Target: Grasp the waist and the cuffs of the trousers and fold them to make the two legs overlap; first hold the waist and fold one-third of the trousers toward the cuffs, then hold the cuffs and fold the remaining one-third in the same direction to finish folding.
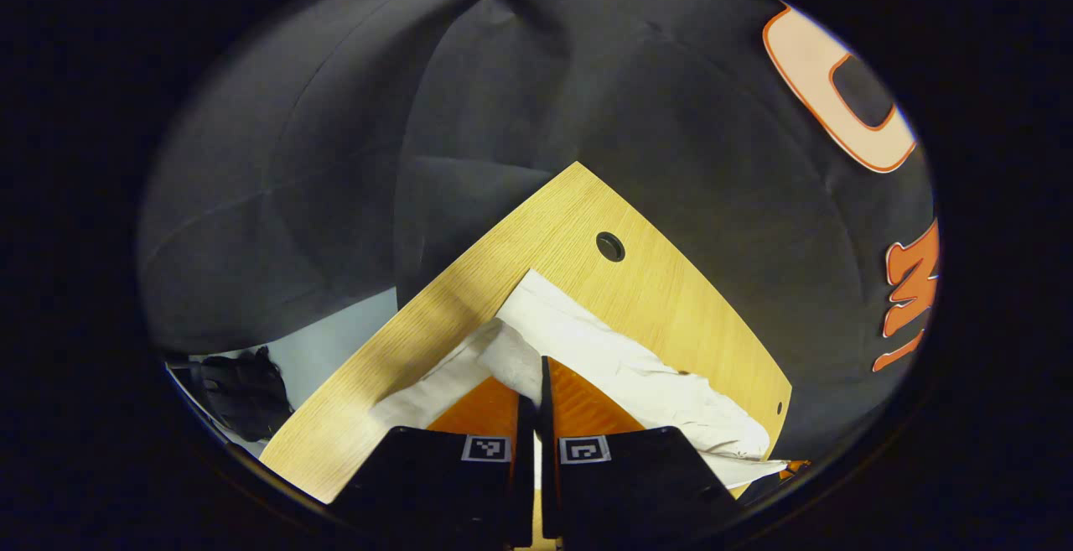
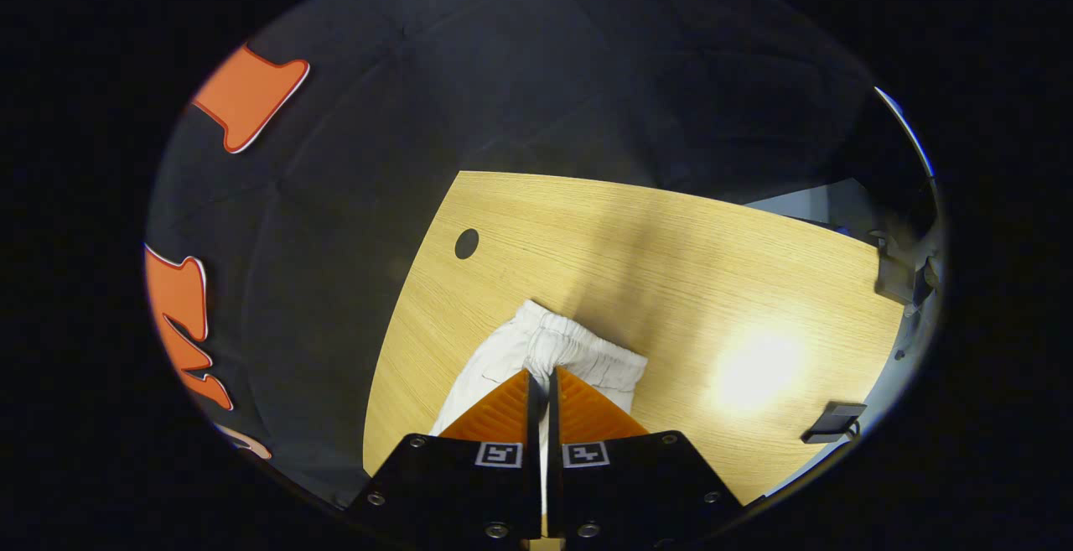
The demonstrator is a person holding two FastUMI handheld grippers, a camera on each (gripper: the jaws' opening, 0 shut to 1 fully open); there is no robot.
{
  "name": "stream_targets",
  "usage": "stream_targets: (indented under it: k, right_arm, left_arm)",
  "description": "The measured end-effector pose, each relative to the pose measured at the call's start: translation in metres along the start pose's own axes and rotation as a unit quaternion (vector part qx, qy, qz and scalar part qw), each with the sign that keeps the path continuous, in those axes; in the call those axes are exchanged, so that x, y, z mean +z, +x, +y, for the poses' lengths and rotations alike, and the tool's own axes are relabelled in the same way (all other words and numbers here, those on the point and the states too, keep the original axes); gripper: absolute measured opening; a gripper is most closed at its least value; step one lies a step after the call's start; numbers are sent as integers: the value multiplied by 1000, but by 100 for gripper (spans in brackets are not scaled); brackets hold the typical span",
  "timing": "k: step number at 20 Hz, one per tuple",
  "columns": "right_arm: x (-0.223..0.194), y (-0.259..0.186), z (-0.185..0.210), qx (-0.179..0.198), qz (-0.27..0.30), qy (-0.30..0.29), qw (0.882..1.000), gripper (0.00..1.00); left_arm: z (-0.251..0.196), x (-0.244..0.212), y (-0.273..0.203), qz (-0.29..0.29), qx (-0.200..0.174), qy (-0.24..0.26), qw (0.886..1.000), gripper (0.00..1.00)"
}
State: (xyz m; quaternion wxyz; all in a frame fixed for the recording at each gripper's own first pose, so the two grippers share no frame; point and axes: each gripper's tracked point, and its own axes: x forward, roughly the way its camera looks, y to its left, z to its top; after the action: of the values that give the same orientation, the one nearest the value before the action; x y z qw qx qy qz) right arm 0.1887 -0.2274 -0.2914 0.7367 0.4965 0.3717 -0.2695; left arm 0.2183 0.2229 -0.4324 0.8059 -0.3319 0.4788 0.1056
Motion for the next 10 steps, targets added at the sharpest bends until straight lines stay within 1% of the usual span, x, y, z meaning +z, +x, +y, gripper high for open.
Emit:
stream_targets:
  k: [2,3,5,6,10]
  right_arm:
    - [4,11,14,-1,4,1,1000,3]
    - [3,17,22,2,6,-7,1000,2]
    - [6,24,28,-8,1,-37,999,2]
    - [6,31,35,-7,3,-43,999,2]
    - [5,52,55,8,25,-36,999,2]
  left_arm:
    - [-1,9,14,2,9,15,1000,7]
    - [-2,7,20,5,10,8,1000,5]
    - [-3,8,28,8,11,16,1000,5]
    - [-2,11,30,8,14,17,1000,5]
    - [-2,18,48,9,10,-14,1000,5]
